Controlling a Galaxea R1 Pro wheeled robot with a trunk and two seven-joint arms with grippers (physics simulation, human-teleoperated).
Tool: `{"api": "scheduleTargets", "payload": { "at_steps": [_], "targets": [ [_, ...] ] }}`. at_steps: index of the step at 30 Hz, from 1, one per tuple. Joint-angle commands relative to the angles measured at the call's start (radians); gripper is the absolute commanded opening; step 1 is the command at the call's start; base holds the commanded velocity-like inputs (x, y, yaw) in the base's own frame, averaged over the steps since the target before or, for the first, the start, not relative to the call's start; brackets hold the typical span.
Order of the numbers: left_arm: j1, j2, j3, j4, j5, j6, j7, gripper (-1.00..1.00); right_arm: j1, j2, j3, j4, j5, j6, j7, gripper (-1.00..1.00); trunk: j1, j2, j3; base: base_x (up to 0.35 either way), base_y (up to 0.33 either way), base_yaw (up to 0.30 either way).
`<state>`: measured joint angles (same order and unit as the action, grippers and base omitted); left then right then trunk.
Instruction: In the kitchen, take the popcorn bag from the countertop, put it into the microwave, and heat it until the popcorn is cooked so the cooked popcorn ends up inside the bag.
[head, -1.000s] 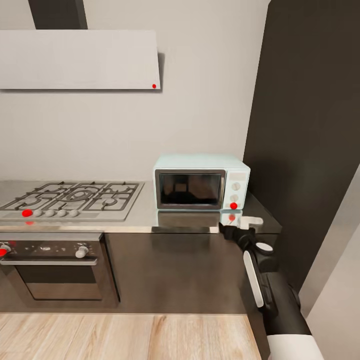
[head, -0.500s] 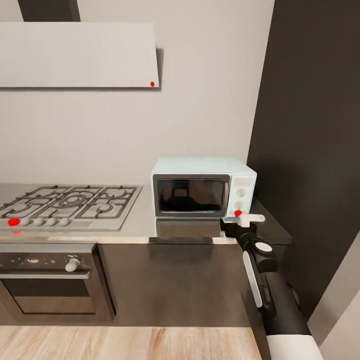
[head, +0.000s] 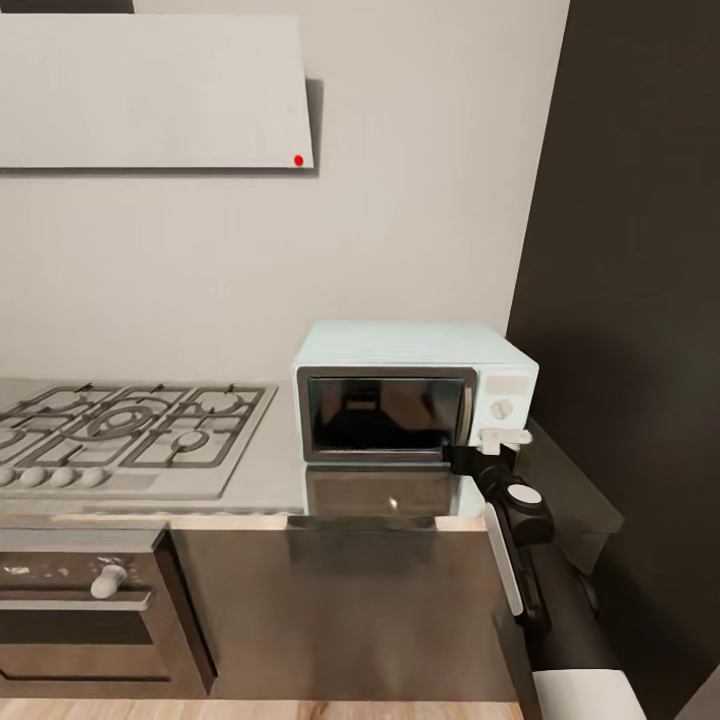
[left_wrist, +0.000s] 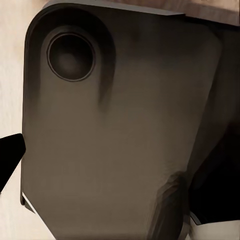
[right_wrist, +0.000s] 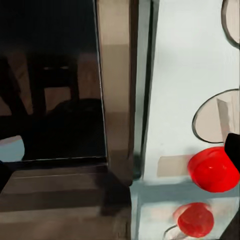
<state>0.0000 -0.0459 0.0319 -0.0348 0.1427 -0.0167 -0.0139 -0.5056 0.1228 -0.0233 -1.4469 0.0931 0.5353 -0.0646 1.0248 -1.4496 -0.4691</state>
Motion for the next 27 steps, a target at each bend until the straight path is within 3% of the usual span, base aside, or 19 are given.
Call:
{"api": "scheduleTargets", "payload": {
  "at_steps": [1, 16, 21, 27],
  "targets": [
    [0.000, 0.000, 0.002, -0.001, 0.007, -0.002, -0.001, 1.00, -0.001, 0.001, 0.000, -0.001, 0.010, 0.006, 0.002, 1.00, 0.000, 0.000, -0.001, 0.062, 0.000, 0.000],
    [0.000, 0.000, 0.003, -0.001, 0.007, -0.002, -0.001, 1.00, -0.001, -0.006, 0.001, 0.002, 0.010, 0.008, 0.002, 1.00, 0.000, 0.000, -0.001, 0.006, 0.052, 0.000],
    [0.000, 0.000, 0.002, -0.001, 0.007, -0.002, -0.001, 1.00, -0.001, -0.006, 0.000, 0.001, 0.064, -0.001, -0.001, 1.00, 0.000, 0.000, -0.001, 0.000, 0.000, 0.000],
    [0.000, 0.000, 0.002, -0.001, 0.007, -0.002, -0.001, 1.00, -0.001, -0.004, 0.000, -0.005, 0.069, -0.005, -0.003, 1.00, 0.000, 0.000, -0.001, 0.000, 0.000, 0.000]
  ]
}}
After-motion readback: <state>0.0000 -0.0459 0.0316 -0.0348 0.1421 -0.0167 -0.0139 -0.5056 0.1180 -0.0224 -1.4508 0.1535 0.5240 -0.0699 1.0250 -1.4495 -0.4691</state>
